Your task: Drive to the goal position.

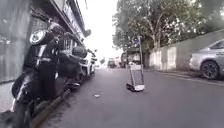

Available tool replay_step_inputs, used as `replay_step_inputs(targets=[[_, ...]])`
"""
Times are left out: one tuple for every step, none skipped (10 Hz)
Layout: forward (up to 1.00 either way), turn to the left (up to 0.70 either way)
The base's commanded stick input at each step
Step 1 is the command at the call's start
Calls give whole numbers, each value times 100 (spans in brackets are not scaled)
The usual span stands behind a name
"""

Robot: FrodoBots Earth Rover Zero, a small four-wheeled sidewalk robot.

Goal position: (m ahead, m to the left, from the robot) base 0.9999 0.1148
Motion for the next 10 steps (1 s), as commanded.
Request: replay_step_inputs(targets=[[45,12],[45,0],[58,0],[70,0],[70,0],[70,0],[70,0],[70,0],[70,0],[70,0]])
